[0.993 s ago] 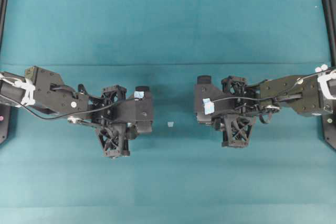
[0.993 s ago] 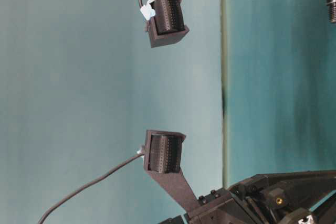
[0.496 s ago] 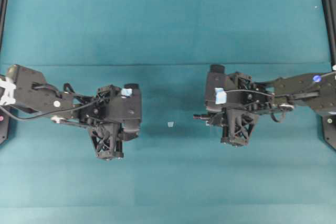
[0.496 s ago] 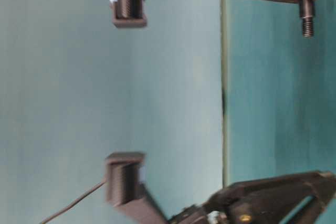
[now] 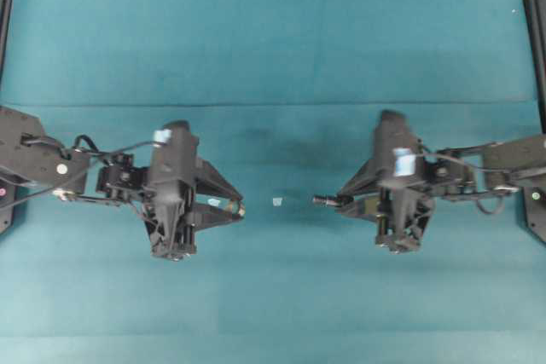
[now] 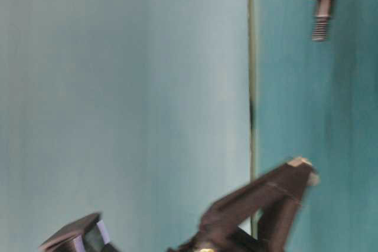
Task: Insert the washer onto the shaft with both hands.
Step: 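Bring left gripper's washer over the upright shaft tip in right gripper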
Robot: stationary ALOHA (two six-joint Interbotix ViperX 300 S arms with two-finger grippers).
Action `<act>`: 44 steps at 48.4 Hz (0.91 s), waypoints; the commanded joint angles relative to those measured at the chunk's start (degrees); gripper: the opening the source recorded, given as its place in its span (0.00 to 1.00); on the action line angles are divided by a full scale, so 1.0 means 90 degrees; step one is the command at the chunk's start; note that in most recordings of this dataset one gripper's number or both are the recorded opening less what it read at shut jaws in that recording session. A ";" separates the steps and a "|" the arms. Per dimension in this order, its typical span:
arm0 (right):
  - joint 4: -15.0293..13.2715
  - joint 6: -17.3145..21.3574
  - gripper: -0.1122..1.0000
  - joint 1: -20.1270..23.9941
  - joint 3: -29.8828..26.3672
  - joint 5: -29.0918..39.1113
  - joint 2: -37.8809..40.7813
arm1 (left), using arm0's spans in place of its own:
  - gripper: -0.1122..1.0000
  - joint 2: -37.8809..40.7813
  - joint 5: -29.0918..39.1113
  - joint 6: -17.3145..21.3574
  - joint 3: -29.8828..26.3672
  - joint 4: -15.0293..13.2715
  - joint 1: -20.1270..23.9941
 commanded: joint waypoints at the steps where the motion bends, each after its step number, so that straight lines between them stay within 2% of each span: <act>1: 0.0020 0.0127 0.10 0.0059 0.0107 -0.0557 -0.0186 | 0.43 -0.0117 -0.0430 -0.0010 -0.0029 0.0000 -0.0010; 15: -0.0010 0.0146 0.10 0.0371 0.0518 -0.1914 0.0234 | 0.43 -0.0088 -0.1250 -0.0039 -0.0029 0.0000 -0.0010; 28: 0.0020 0.0166 0.10 0.0547 0.0410 -0.3164 0.1104 | 0.43 0.0146 -0.1533 -0.0342 -0.0117 -0.0010 -0.0059; 44: 0.0020 0.0156 0.10 0.0547 0.0254 -0.3770 0.1318 | 0.43 0.0625 -0.1689 -0.0391 -0.0547 0.0000 -0.0068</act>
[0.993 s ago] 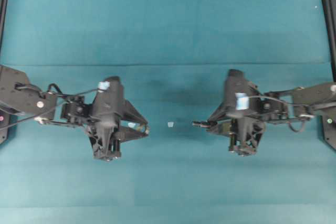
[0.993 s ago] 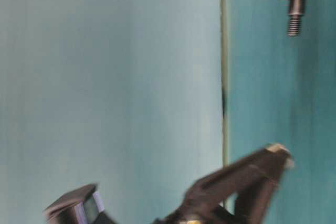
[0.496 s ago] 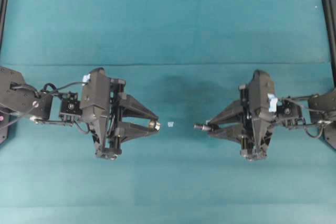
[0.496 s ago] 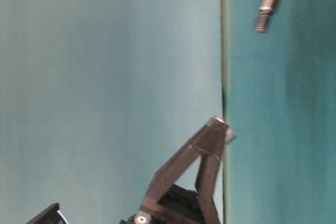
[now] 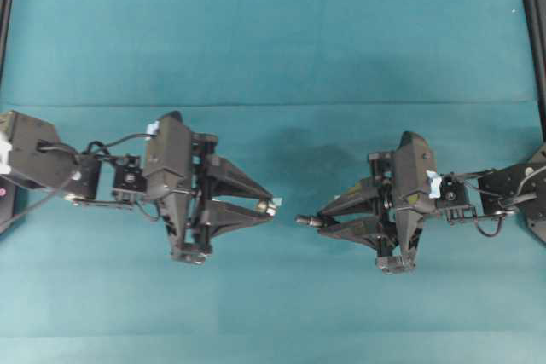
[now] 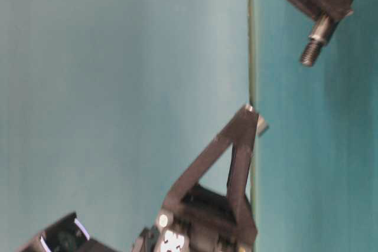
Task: Insert the washer onto the shaft with both hands.
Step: 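Bring left gripper's washer over the upright shaft tip in right gripper, then push the washer down the shaft with the left gripper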
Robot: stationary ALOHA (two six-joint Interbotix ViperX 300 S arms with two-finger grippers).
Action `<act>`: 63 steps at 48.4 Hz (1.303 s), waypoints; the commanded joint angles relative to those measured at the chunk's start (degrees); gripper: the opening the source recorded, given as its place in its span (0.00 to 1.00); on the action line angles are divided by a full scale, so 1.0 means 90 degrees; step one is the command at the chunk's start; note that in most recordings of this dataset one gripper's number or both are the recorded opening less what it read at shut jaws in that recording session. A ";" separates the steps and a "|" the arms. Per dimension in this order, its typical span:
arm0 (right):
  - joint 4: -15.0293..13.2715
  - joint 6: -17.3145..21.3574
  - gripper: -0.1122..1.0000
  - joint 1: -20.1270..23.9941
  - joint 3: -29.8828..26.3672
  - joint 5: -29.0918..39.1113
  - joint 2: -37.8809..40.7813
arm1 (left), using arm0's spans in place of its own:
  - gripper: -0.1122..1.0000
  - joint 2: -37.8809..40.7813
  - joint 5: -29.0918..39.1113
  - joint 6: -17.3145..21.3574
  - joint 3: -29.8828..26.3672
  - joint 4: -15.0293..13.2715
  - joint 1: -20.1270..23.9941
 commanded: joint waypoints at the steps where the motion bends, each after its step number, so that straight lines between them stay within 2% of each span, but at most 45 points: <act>1: 0.0020 0.0068 0.10 0.0020 -0.0078 -0.0186 -0.0029 | 0.43 0.0088 -0.0088 -0.0010 -0.0225 -0.0010 -0.0020; 18: 0.0010 0.0078 0.10 0.0020 -0.0088 -0.0576 -0.0039 | 0.43 0.0332 -0.0049 -0.0020 -0.0400 0.0000 -0.0049; 63: 0.0010 0.0049 0.10 0.0029 -0.0303 -0.0576 0.0039 | 0.43 0.0723 -0.0039 -0.0059 -0.0762 -0.0010 -0.0049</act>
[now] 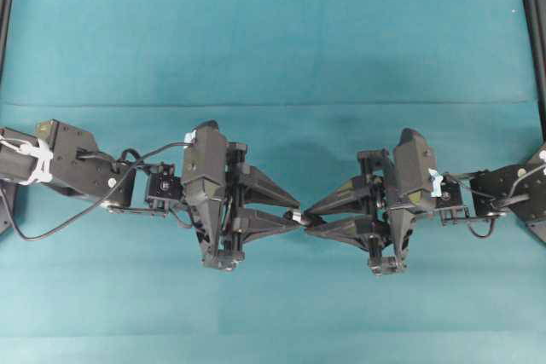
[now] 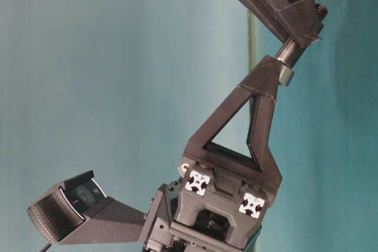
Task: Insert the washer onto the shaft with both hands.
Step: 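Push the washer down the shaft with the left gripper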
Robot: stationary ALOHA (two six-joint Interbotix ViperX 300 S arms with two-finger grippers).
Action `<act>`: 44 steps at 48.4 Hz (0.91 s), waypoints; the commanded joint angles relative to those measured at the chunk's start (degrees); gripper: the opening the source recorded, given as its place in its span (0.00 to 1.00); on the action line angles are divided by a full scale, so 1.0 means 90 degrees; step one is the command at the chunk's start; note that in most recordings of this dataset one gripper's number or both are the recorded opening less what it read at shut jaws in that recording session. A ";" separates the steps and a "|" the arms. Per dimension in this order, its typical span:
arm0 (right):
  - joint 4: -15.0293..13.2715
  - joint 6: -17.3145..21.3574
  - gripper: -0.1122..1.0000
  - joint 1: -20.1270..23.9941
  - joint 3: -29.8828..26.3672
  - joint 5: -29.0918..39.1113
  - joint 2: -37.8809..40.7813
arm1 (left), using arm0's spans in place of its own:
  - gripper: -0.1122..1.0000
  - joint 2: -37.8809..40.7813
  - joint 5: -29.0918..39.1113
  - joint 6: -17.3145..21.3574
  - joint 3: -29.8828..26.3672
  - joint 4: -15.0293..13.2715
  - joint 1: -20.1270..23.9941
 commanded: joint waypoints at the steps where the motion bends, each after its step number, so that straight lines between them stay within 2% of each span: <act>1: 0.0000 0.0049 0.10 0.0010 -0.0088 -0.0068 -0.0039 | 0.43 0.0000 0.0000 0.0000 -0.0107 0.0000 0.0000; 13: 0.0000 0.0049 0.10 0.0010 -0.0088 -0.0088 -0.0039 | 0.43 0.0078 0.0605 0.0088 -0.0312 0.0000 -0.0020; 44: -0.0020 0.0039 0.10 0.0010 -0.0166 0.0068 0.0000 | 0.43 0.0166 0.0596 0.0117 -0.0537 -0.0010 0.0000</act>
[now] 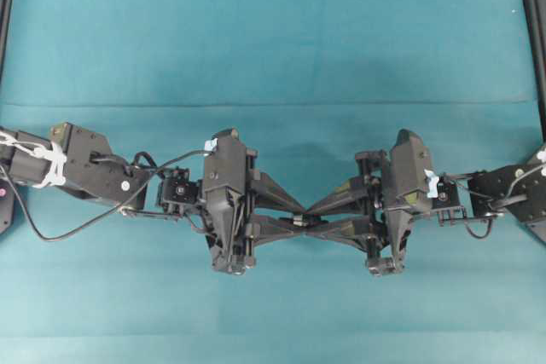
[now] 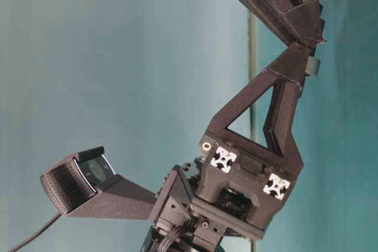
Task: Insert the washer onto the shaft with both hands.
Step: 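Push the washer down the shaft with the left gripper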
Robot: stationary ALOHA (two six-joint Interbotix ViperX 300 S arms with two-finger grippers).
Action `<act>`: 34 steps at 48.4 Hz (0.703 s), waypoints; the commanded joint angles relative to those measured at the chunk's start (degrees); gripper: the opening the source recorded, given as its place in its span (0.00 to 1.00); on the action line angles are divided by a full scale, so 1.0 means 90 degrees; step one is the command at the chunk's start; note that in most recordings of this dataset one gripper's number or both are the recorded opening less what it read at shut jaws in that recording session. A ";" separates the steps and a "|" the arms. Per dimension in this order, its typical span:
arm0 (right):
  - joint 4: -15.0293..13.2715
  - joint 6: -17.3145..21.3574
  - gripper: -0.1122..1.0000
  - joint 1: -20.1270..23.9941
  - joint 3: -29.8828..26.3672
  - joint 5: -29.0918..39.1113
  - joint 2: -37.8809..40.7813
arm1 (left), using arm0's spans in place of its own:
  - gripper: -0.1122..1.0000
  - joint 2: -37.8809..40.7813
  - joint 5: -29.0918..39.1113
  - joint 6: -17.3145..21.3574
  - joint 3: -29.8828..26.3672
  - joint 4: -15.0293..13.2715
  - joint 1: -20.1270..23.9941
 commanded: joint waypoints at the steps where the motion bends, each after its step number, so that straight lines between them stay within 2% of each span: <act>1: -0.0020 0.0039 0.10 0.0010 -0.0098 -0.0029 -0.0039 | 0.43 -0.0029 -0.0068 0.0010 -0.0166 0.0010 0.0029; 18: -0.0029 0.0020 0.10 0.0020 -0.0098 -0.0029 -0.0039 | 0.41 -0.0059 0.0068 0.0000 -0.0576 0.0000 0.0039; 34: -0.0020 0.0020 0.10 0.0020 -0.0088 -0.0068 -0.0039 | 0.41 -0.0059 0.0352 0.0000 -0.0557 0.0010 0.0039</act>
